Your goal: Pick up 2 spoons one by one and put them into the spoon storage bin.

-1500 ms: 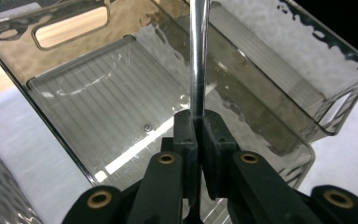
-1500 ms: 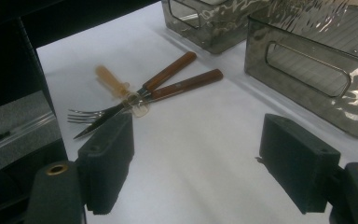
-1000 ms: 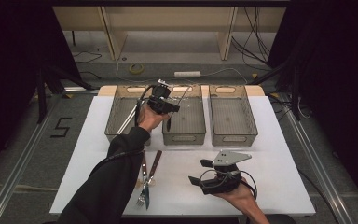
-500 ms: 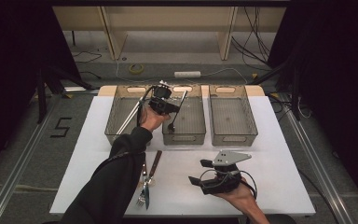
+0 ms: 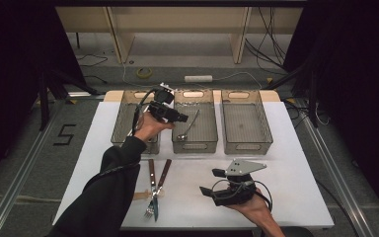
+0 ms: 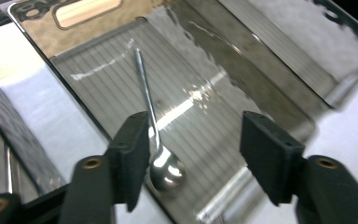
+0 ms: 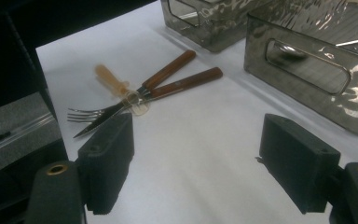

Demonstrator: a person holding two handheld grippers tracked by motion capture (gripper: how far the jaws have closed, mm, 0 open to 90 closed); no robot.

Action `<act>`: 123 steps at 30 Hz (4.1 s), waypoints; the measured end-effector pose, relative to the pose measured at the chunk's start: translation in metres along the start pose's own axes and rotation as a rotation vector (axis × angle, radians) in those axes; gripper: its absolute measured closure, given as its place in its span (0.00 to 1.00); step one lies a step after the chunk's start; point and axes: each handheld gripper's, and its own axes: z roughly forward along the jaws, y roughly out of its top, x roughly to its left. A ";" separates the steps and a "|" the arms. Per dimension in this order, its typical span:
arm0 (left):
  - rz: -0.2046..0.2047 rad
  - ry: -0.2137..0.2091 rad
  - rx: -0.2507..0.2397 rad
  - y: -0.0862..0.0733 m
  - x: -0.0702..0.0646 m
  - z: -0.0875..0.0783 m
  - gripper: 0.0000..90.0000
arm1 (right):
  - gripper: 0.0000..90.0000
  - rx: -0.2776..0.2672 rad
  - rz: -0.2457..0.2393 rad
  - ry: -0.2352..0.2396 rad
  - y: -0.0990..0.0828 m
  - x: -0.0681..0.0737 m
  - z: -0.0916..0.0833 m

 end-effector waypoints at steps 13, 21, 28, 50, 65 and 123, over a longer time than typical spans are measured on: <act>0.094 -0.035 0.055 -0.074 -0.002 -0.052 0.35 | 0.30 -0.007 0.004 -0.012 -0.001 0.001 -0.002; 0.156 0.016 0.153 -0.101 -0.003 -0.056 0.32 | 0.30 -0.007 0.001 -0.009 0.000 0.001 -0.001; 0.206 0.002 0.230 -0.119 -0.011 -0.058 0.31 | 0.30 -0.005 0.004 -0.010 -0.001 0.001 -0.002; 0.304 0.001 0.387 -0.159 -0.033 -0.063 0.26 | 0.30 -0.004 0.000 -0.013 -0.001 0.002 -0.001; 0.343 0.024 0.469 -0.178 -0.034 -0.059 0.35 | 0.30 0.001 -0.001 -0.015 -0.002 0.002 -0.001; 0.543 -0.039 0.574 -0.201 -0.038 -0.044 0.83 | 0.30 0.004 -0.002 -0.016 -0.003 0.002 -0.001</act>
